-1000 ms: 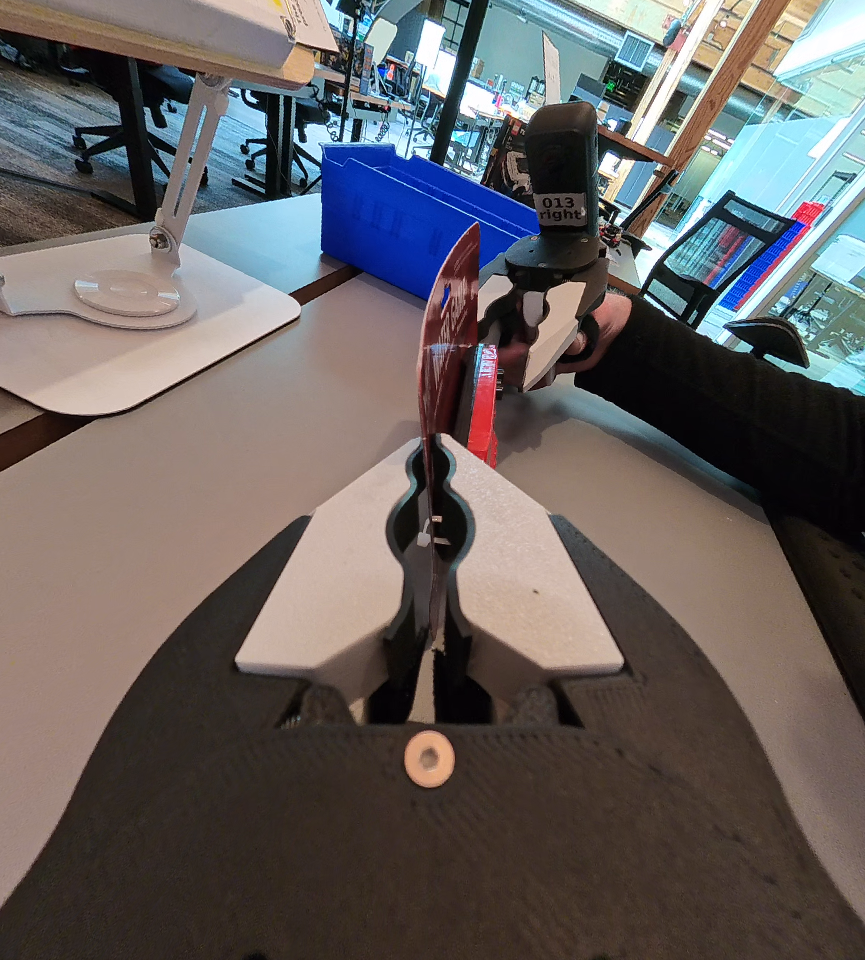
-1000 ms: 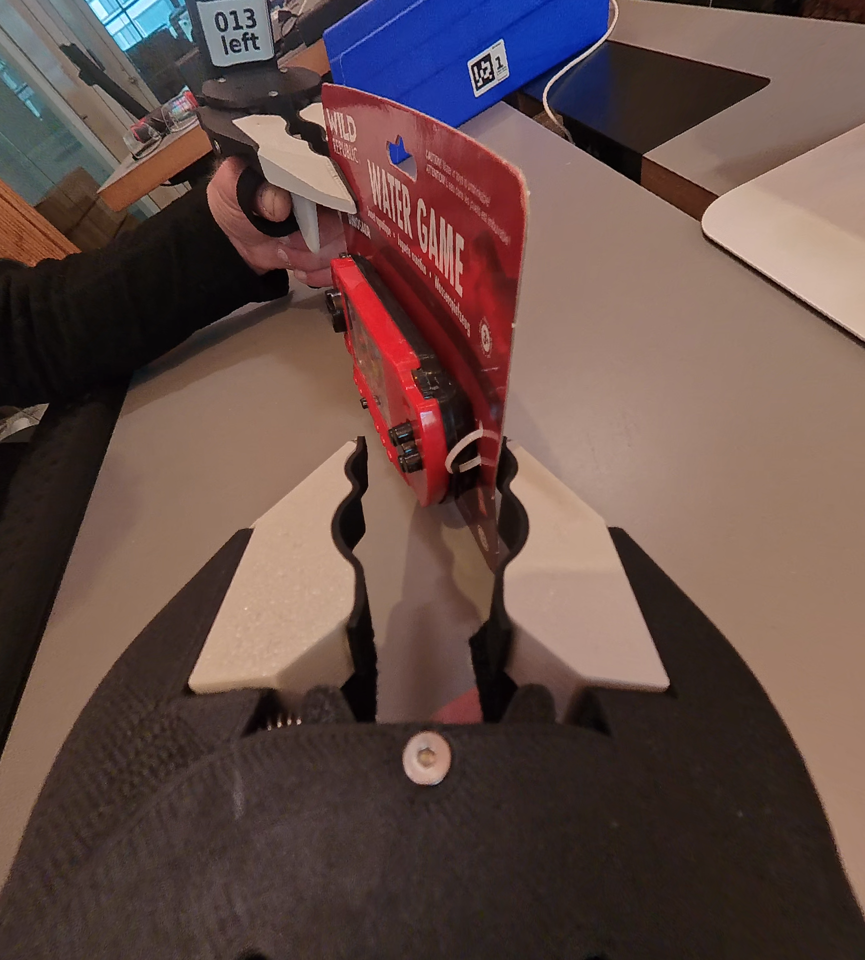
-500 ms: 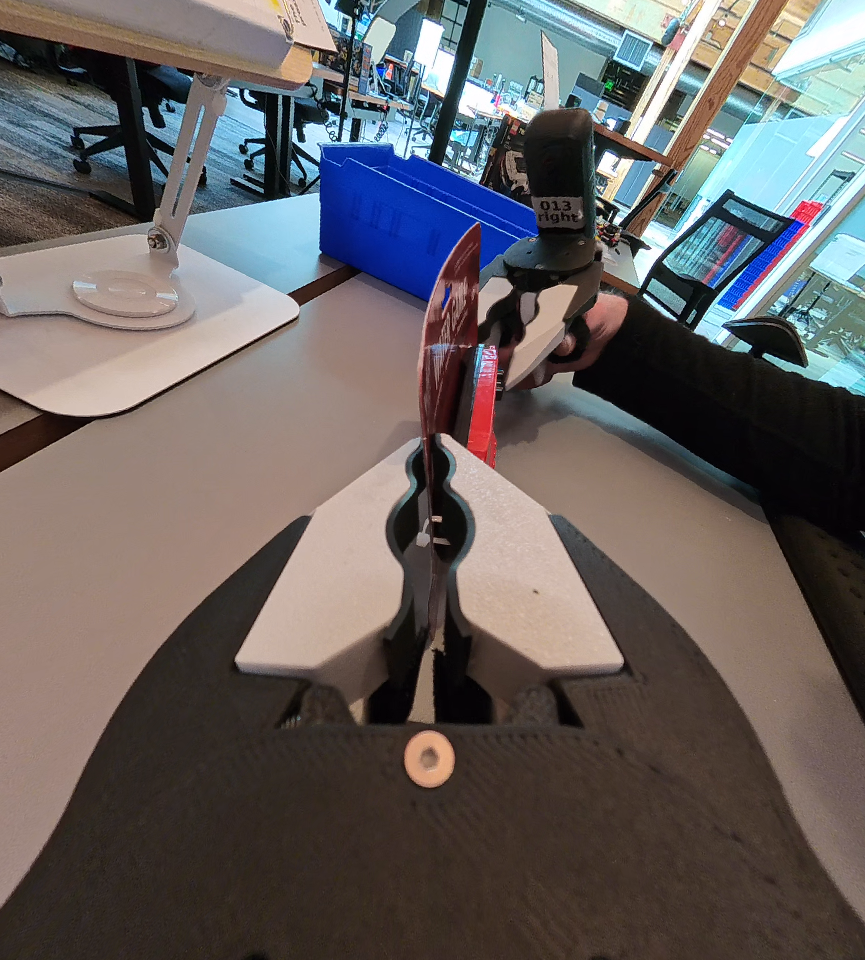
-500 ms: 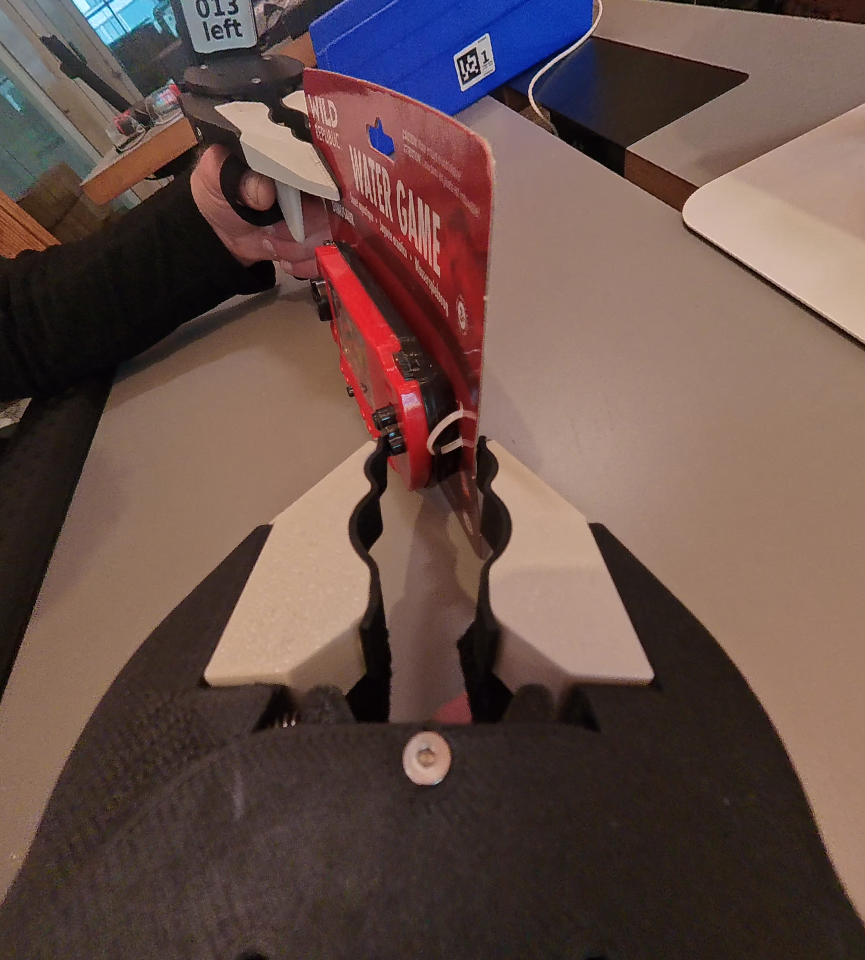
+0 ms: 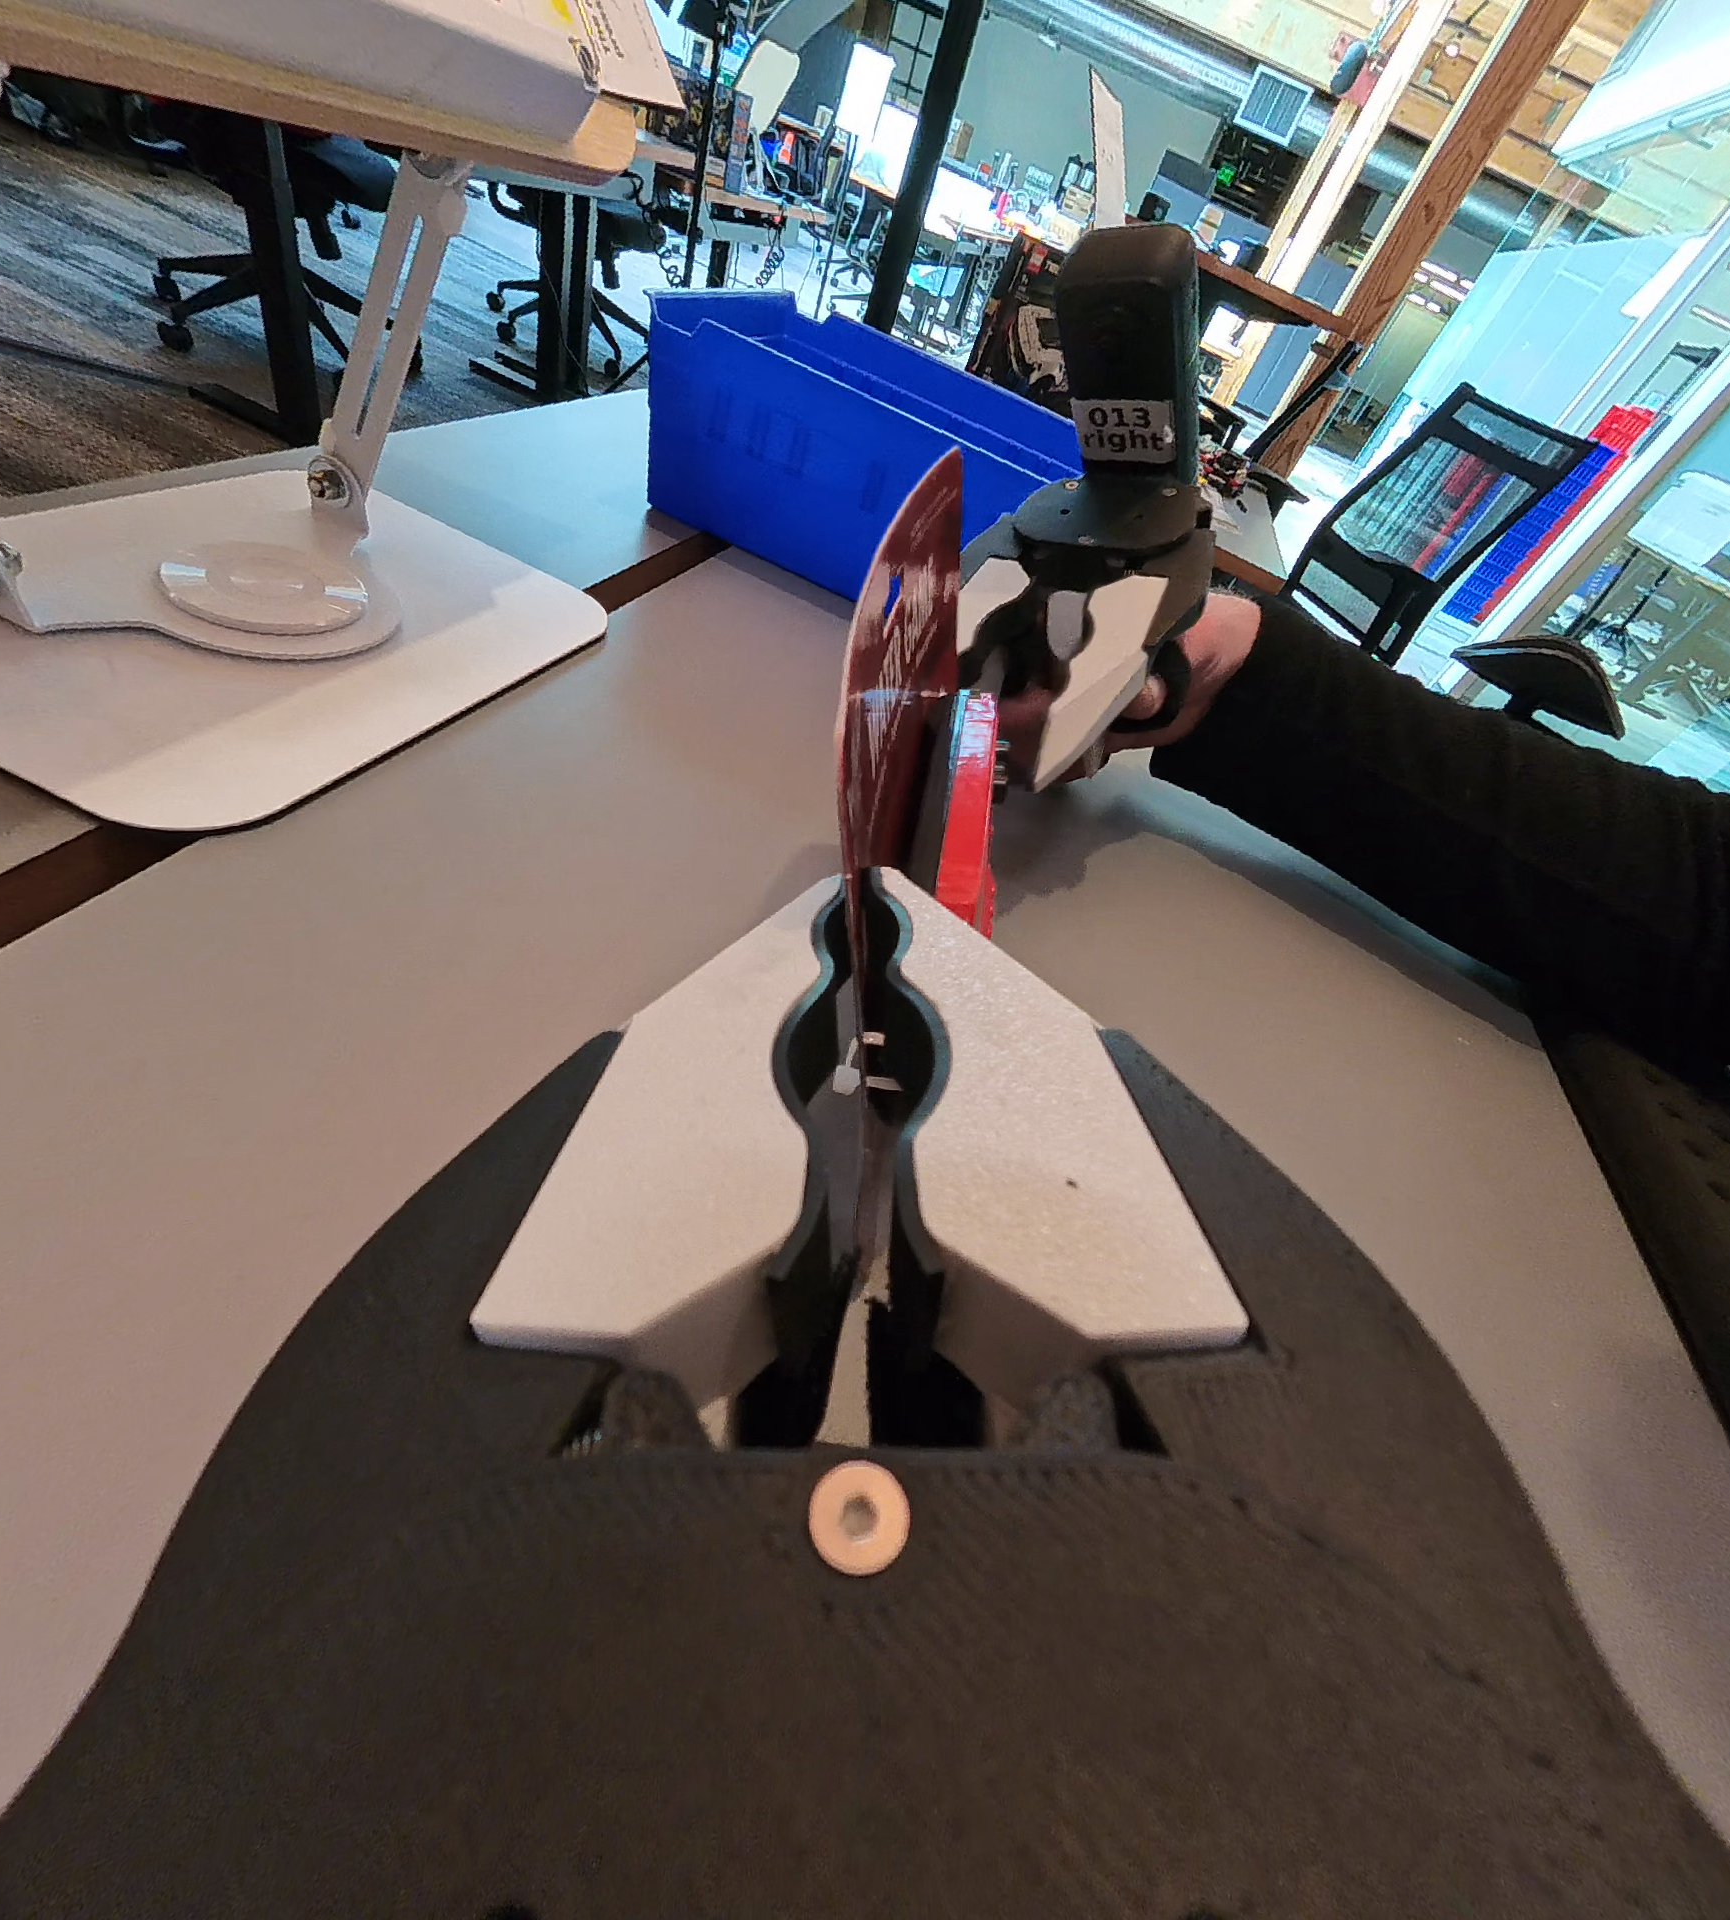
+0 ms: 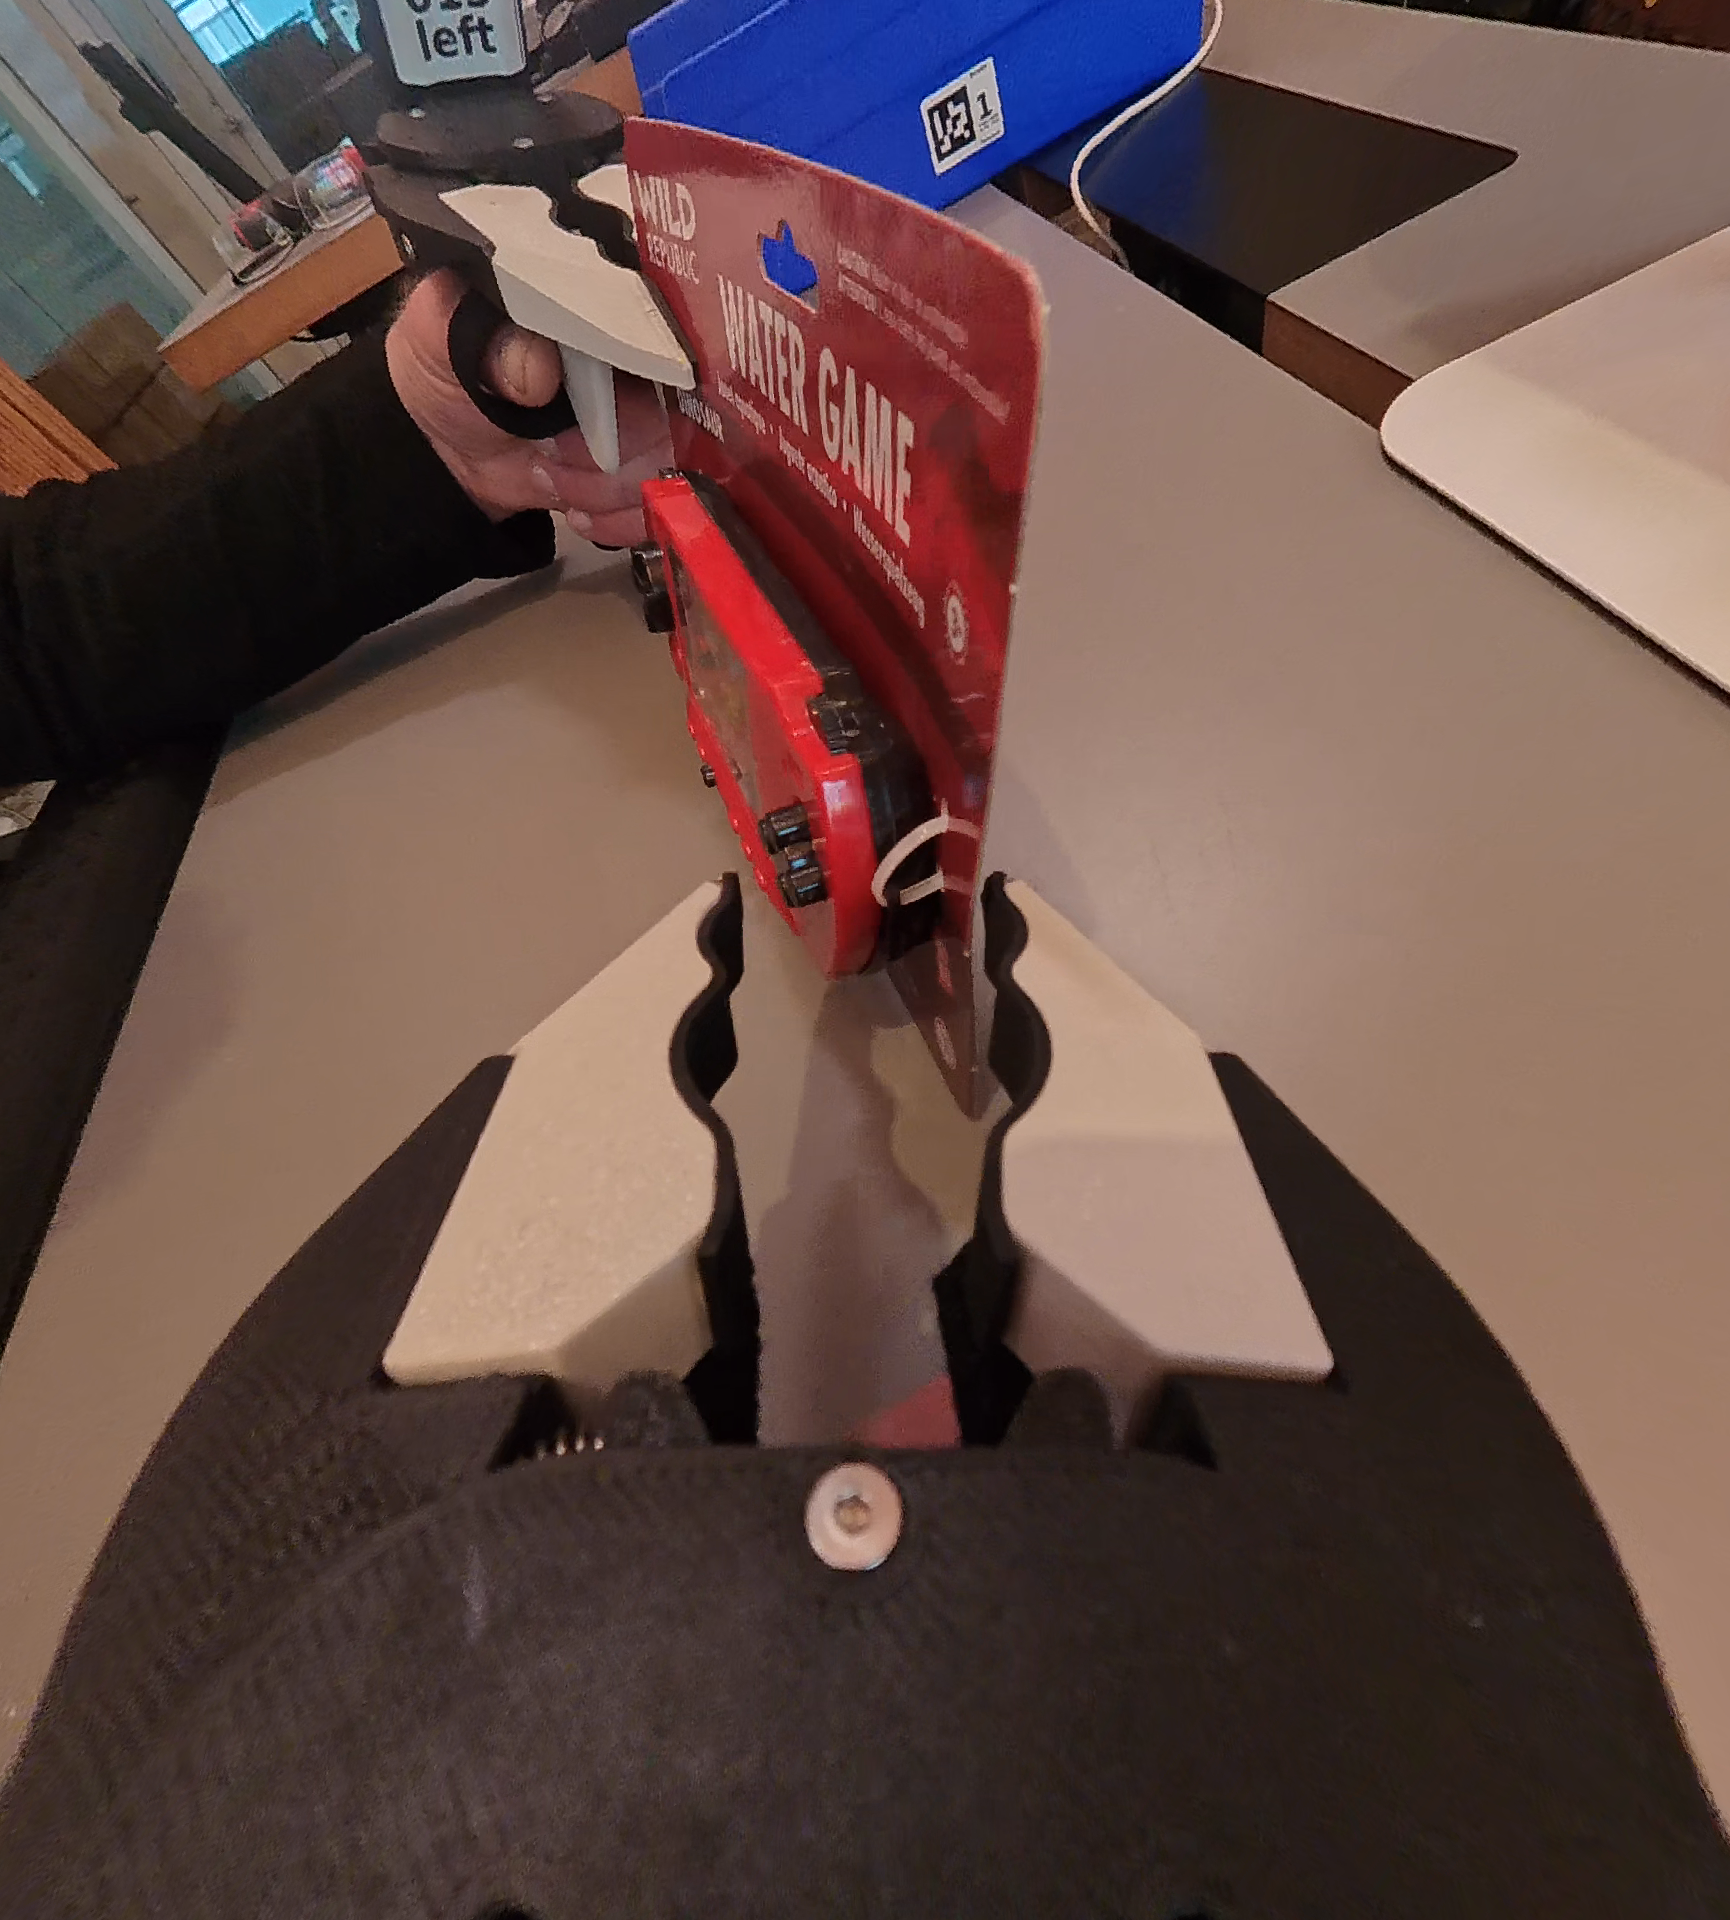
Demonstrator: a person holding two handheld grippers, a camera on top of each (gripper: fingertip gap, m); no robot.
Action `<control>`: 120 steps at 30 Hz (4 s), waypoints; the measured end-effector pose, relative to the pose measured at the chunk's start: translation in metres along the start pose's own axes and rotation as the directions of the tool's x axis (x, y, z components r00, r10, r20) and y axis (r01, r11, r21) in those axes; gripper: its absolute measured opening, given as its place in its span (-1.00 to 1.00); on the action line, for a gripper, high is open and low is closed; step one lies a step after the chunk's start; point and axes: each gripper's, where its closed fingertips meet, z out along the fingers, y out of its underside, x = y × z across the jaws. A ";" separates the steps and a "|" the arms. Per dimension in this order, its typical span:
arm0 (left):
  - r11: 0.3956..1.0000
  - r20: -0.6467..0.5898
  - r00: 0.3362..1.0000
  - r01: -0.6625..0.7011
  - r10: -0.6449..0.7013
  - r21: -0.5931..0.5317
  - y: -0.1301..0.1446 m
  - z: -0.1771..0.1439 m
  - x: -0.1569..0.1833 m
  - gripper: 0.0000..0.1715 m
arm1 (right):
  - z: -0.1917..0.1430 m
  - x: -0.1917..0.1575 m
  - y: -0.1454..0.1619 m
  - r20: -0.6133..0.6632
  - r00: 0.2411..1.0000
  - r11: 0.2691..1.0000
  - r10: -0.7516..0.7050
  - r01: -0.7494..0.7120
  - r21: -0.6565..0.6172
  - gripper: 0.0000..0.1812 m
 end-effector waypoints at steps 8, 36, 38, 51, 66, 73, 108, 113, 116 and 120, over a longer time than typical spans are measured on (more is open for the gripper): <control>1.000 -0.003 1.000 -0.005 0.005 -0.007 0.001 0.003 0.002 -1.00 | 0.004 0.003 -0.012 -0.021 1.000 0.999 0.004 -0.004 0.041 -0.64; 1.000 -0.005 1.000 -0.006 0.006 -0.007 0.001 0.003 0.003 -1.00 | 0.005 -0.004 -0.009 -0.007 1.000 1.000 -0.019 0.019 0.002 -0.46; 1.000 -0.005 1.000 -0.006 0.006 -0.008 0.001 0.003 0.003 -1.00 | 0.005 -0.004 -0.009 -0.008 1.000 1.000 -0.020 0.020 0.000 -0.46; 1.000 -0.006 1.000 -0.005 0.005 -0.006 0.001 0.003 0.003 -1.00 | 0.005 -0.003 -0.010 -0.010 1.000 1.000 -0.018 0.018 0.004 -0.51; 1.000 -0.006 1.000 -0.002 0.002 -0.002 0.000 0.004 0.003 -1.00 | 0.005 -0.002 -0.011 -0.003 1.000 1.000 -0.029 0.029 0.007 -0.69; 1.000 -0.005 1.000 -0.006 0.006 -0.008 0.001 0.004 0.003 -1.00 | 0.007 -0.001 -0.011 -0.007 1.000 1.000 -0.009 0.009 0.006 -0.55; 1.000 -0.008 1.000 -0.002 0.002 -0.006 0.001 0.006 0.005 -1.00 | 0.009 -0.004 0.002 -0.008 1.000 0.998 -0.027 0.026 -0.062 -0.52; 1.000 -0.008 1.000 -0.003 0.003 -0.009 0.002 0.007 0.005 -1.00 | 0.015 -0.005 0.013 0.003 1.000 0.993 -0.020 0.020 -0.115 -0.50; 1.000 -0.011 1.000 -0.003 0.002 -0.008 0.002 0.007 0.006 -1.00 | 0.014 -0.005 0.014 0.002 1.000 0.993 -0.024 0.025 -0.115 -0.54; 1.000 -0.010 1.000 0.000 0.000 -0.007 0.002 0.008 0.005 -1.00 | 0.013 -0.005 0.014 0.002 1.000 0.993 -0.023 0.023 -0.113 -0.54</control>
